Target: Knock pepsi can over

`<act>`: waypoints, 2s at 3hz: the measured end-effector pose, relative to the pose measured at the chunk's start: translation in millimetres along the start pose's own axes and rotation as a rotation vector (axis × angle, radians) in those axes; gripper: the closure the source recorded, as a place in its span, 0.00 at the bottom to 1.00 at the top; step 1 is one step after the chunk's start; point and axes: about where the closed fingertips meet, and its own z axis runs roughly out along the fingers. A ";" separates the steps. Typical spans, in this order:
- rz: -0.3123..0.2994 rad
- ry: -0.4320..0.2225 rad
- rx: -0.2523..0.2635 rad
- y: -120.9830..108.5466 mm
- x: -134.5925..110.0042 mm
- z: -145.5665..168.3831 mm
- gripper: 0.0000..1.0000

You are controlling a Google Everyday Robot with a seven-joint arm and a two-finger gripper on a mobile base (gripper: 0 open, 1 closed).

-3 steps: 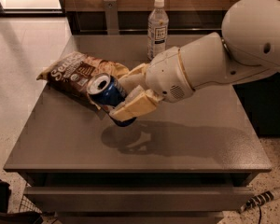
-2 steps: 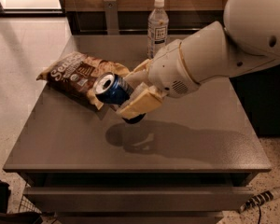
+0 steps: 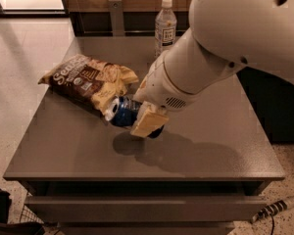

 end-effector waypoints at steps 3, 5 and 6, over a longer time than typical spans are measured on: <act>-0.057 0.180 -0.036 13.0 22.9 47.9 1.00; -0.062 0.180 -0.037 14.0 21.0 48.3 0.53; -0.064 0.180 -0.037 14.4 20.3 48.5 0.28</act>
Offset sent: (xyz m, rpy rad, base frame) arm 0.0070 0.0062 -0.0880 -0.2574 0.0342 0.0272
